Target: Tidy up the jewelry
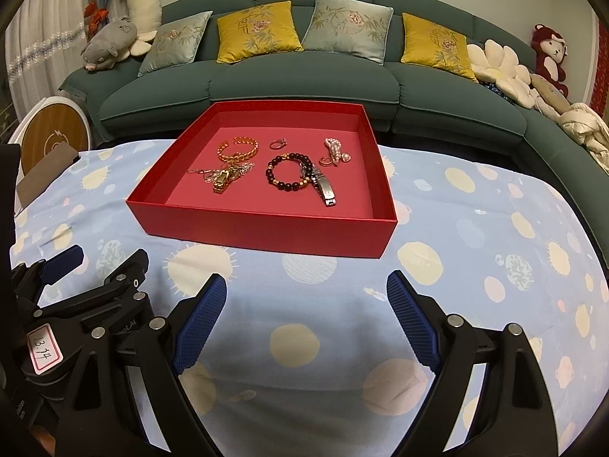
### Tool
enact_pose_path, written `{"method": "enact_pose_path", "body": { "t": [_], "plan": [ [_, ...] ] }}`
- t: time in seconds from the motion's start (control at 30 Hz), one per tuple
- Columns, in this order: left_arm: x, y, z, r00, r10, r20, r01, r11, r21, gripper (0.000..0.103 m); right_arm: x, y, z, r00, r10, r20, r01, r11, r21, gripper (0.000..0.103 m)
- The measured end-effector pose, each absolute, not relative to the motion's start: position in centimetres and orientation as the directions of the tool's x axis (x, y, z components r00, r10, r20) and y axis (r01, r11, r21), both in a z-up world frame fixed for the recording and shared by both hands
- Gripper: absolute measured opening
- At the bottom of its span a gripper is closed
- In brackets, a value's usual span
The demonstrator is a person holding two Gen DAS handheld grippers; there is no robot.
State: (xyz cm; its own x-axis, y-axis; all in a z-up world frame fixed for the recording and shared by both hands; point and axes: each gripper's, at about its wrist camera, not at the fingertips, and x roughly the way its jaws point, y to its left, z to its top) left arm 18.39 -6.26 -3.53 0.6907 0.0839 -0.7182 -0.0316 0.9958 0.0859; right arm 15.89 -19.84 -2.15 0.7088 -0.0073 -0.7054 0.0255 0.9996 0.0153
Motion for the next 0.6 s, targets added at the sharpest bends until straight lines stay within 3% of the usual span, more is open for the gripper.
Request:
{"method": "enact_pose_path", "body": {
  "t": [0.6],
  "plan": [
    [18.8, -5.5, -2.7, 0.682, 0.1, -0.724, -0.05, 0.995, 0.09, 0.077, 16.1, -19.7, -2.1, 0.728, -0.034, -0.685, 0.029, 0.999, -0.019, 0.086]
  ]
}}
